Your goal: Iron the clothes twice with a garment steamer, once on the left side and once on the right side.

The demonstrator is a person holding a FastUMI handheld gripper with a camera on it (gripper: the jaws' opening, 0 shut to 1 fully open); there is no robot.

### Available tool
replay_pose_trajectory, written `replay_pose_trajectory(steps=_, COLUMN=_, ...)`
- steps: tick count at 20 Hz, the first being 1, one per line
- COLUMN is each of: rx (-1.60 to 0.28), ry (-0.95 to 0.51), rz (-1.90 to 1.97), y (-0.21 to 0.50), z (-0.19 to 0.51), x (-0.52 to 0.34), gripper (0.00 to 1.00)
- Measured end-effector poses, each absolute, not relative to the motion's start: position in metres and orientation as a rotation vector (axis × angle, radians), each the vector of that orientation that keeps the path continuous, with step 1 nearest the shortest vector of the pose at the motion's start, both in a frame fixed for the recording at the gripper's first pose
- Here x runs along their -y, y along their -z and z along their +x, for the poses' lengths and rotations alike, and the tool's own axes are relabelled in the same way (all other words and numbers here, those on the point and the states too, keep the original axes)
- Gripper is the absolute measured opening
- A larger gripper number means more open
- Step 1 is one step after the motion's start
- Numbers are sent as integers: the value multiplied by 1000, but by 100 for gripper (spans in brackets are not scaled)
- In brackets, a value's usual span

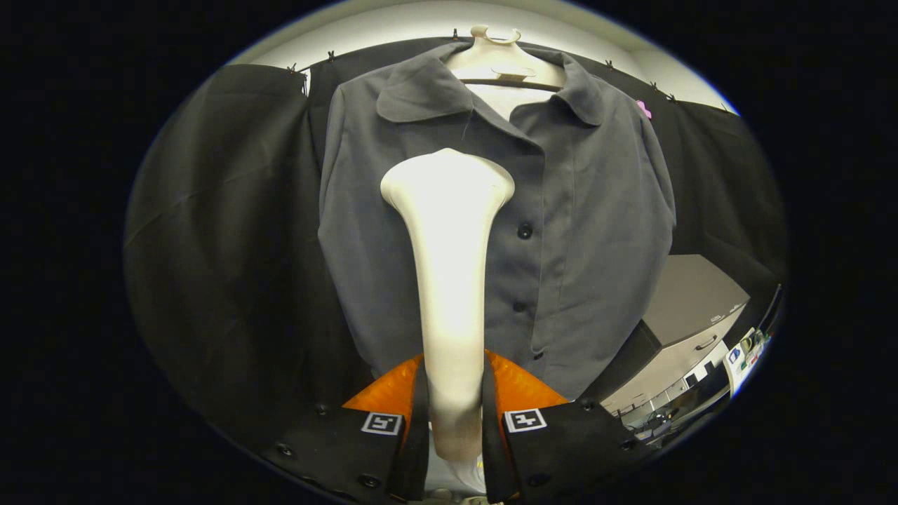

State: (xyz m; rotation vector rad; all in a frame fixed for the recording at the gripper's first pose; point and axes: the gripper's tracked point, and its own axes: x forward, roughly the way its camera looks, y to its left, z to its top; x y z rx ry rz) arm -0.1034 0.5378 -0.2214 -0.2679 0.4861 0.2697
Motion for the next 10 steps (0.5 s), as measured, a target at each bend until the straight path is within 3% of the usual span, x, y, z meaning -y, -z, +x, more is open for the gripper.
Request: replay_pose_trajectory(steps=10, rx=-584, ry=-274, rz=-274, y=270, z=-116, x=-525, gripper=39)
